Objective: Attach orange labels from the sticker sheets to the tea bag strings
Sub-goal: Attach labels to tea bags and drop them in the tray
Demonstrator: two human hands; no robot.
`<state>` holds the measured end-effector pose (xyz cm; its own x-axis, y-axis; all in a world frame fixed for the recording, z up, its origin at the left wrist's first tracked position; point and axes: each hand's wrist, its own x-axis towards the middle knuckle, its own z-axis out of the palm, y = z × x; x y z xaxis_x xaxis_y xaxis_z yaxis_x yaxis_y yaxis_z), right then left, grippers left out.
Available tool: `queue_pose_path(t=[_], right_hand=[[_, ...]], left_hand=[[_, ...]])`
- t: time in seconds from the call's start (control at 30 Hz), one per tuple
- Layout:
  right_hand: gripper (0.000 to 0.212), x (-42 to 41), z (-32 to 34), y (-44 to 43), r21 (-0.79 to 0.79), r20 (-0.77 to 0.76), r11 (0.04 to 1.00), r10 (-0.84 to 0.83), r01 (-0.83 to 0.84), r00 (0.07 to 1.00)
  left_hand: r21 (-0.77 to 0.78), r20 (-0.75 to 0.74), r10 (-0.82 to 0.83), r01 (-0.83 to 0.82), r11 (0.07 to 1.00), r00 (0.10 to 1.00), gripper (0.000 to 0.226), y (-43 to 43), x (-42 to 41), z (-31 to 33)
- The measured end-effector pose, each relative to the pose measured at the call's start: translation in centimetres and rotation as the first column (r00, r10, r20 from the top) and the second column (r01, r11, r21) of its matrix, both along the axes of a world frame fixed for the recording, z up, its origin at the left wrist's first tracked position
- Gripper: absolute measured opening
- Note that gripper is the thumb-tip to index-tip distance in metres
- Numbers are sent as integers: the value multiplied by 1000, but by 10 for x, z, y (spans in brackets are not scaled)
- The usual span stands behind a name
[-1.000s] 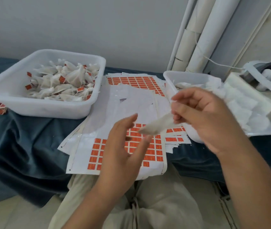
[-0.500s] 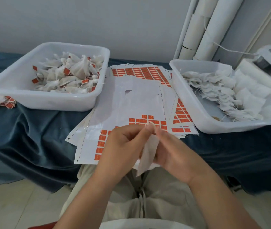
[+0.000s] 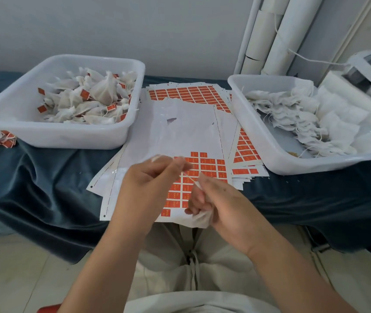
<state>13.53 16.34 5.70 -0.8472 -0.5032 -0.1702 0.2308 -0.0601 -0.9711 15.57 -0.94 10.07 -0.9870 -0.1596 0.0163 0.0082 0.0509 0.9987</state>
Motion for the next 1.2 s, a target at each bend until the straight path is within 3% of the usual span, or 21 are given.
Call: queue_pose_path(t=[0.07,0.17,0.27,0.33,0.4,0.57,0.63,0.67,0.73,0.87,0.93,1.0,1.07,1.2], right_hand=[[57,2,-4,-2,87,-59,996,9,-4,998],[51,3,-4,-6,-97,40,991,98,-94,994],[38,6,1,-3,-66,39,977,204,-202,978],[44,9,2,-2,5,44,975,221,-221,974],[48,10,4,-3,116,26,969,217,-219,976],[30,11,14,6,137,-97,941,323,-309,942],[26,10,17,10,118,-167,935,350,-334,922],[34,9,16,11,97,-192,939,343,-330,919],[46,7,12,11,45,-236,960,280,-277,930],[36,2,12,11,-53,-258,999,-17,4,966],[42,-2,14,14,-101,-226,988,-136,115,965],[49,-3,18,17,-5,-246,973,-224,230,943],[51,-4,18,18,185,-326,942,-211,281,921],[30,0,17,13,401,-319,898,-51,183,947]], left_hand=[[32,-1,94,-94,995,996,24,-8,-2,0],[25,6,136,-136,990,991,26,-17,-5,-1],[117,-9,52,-50,992,999,27,-21,-8,-2],[251,-54,-27,40,967,998,30,-21,-8,-3],[264,-112,-58,86,961,992,30,-18,-7,-6],[137,-136,-12,31,990,991,22,-11,-7,-7],[-58,-135,16,-24,998,991,25,-7,-9,-9],[-155,-147,8,-31,987,989,29,-5,-9,-11],[-244,-159,-22,-18,970,987,28,1,-8,-15],[-279,-201,18,-75,957,980,17,6,-4,-17],[-318,-277,-5,-87,944,961,18,5,-2,-13],[-423,-397,-128,-58,904,909,21,1,-2,-8],[-566,-464,-309,-9,825,830,14,-4,-3,-5],[-715,-349,-490,111,690,799,22,-12,-2,-4]])
